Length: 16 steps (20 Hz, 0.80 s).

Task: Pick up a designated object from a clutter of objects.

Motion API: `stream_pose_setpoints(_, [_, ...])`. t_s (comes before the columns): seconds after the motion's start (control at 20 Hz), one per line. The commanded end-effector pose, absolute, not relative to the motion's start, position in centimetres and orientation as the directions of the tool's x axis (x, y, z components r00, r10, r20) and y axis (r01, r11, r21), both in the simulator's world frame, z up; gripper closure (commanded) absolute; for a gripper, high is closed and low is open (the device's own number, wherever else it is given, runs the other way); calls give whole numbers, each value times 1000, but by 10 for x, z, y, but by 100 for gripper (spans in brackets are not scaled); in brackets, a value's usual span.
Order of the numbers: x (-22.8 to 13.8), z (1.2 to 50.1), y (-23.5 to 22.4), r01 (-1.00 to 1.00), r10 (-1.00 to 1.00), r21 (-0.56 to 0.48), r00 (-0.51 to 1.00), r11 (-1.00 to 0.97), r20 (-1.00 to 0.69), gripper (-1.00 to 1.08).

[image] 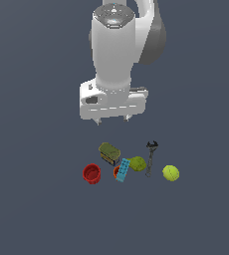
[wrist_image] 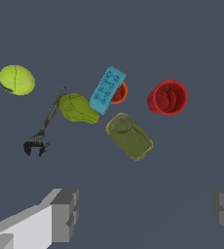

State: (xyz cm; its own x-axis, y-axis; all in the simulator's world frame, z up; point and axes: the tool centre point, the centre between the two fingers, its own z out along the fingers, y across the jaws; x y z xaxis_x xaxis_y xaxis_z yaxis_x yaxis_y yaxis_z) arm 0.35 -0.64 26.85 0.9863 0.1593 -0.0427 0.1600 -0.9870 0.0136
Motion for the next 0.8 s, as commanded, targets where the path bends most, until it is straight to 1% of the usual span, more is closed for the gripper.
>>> stream_pose_setpoints(0.0, [6,258,-8,207,207,12,978,-978,-41,-92])
stream_pose_setpoints(0.35, [14,223,-12,369,368,7,929,-930,-34,-92])
stream_pose_setpoints(0.75, [19,182,-16,545,544,2,838,-839,-24,-92])
